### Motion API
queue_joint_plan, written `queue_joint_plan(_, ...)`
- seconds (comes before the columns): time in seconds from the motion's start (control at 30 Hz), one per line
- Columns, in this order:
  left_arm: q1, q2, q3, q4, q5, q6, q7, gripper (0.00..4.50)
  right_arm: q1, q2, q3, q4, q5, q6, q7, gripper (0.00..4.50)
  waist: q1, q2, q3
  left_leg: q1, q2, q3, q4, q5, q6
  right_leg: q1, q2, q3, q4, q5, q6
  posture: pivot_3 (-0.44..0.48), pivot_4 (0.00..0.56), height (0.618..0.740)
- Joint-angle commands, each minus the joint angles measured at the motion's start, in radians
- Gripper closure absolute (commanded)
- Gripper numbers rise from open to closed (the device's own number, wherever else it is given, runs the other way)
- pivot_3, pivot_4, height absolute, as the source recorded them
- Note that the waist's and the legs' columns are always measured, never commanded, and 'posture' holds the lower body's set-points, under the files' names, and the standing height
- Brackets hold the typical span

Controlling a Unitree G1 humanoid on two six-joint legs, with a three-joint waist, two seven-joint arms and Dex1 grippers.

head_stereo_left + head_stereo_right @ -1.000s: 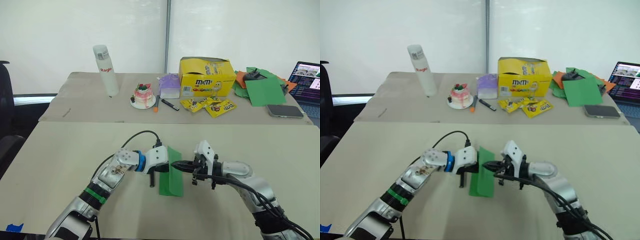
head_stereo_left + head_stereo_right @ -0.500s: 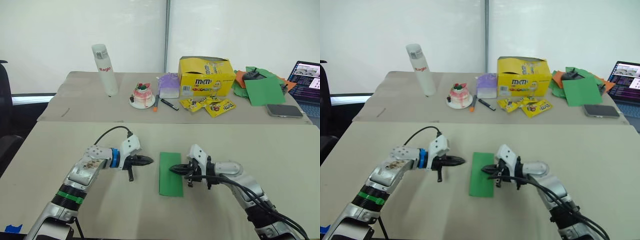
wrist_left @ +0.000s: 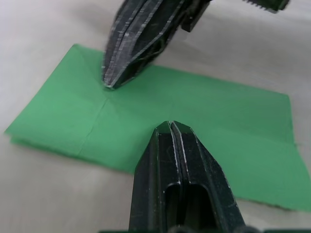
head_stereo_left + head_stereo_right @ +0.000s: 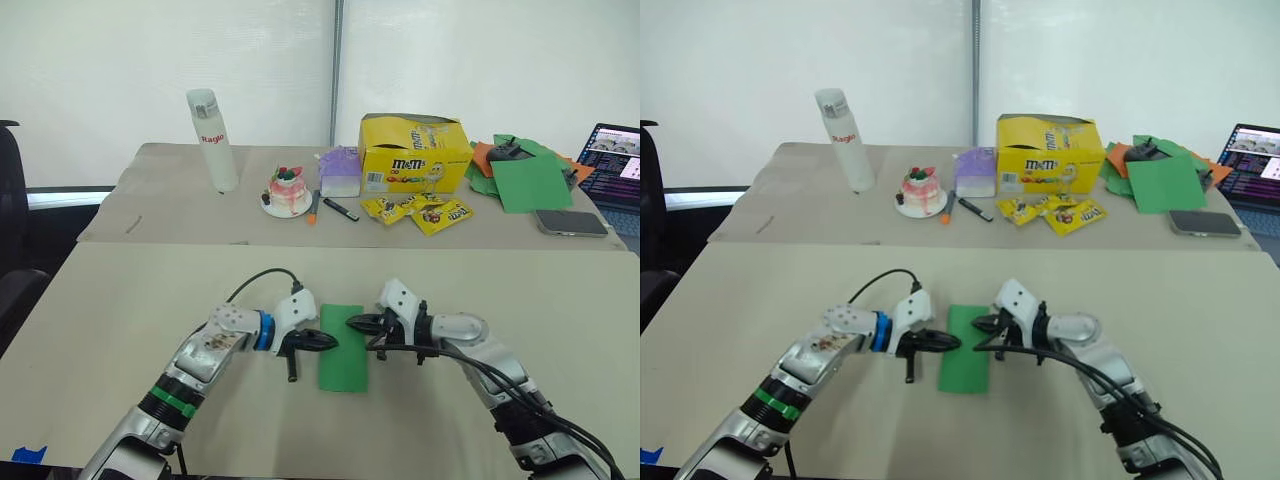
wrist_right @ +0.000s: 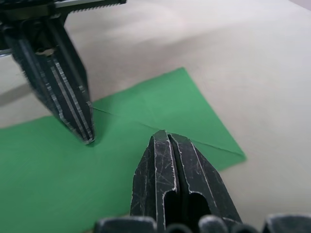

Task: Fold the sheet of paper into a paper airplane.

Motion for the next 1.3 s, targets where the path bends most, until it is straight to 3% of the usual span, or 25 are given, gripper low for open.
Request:
queue_joint_plan(0.03,-0.004,-0.014,-0.032,0.035,0.045,-0.020,0.023,4.50,0.022,-0.007,-0.018,-0.017,0.005,0.015,-0.001,4.45,0.000,0.000,0.000,0.000,0.000,0.000,0.000,0.000,0.000,0.000,0.000,0.000,0.000,0.000,0.000,0.000,0.150,0.738)
queue_joint_plan(0.43,0.027,-0.001,-0.010,0.015,0.035,0.005,0.038,4.50,-0.018,0.055,-0.066,0.118,-0.076,-0.088,-0.169,4.45,-0.001,0.000,-0.001,0.000,0.000,0.000,0.000,0.000,0.000,0.000,0.000,0.000,0.000,0.000,0.000,0.000,0.150,0.738)
queue_joint_plan(0.67,0.024,0.003,-0.003,0.024,0.029,0.004,0.030,4.50,-0.018,0.061,-0.128,0.064,0.027,-0.164,-0.082,4.45,-0.006,0.000,-0.001,0.000,0.000,0.000,0.000,0.000,0.000,0.000,0.000,0.001,0.000,0.000,0.000,0.000,0.150,0.738)
queue_joint_plan(1.3,0.029,-0.003,-0.004,0.022,0.026,0.011,0.029,4.50,0.085,-0.015,-0.038,0.006,-0.029,-0.184,0.062,4.45,-0.006,0.000,-0.001,0.000,0.001,0.000,-0.001,0.000,0.000,0.000,0.000,0.001,0.000,0.000,0.000,0.000,0.150,0.738)
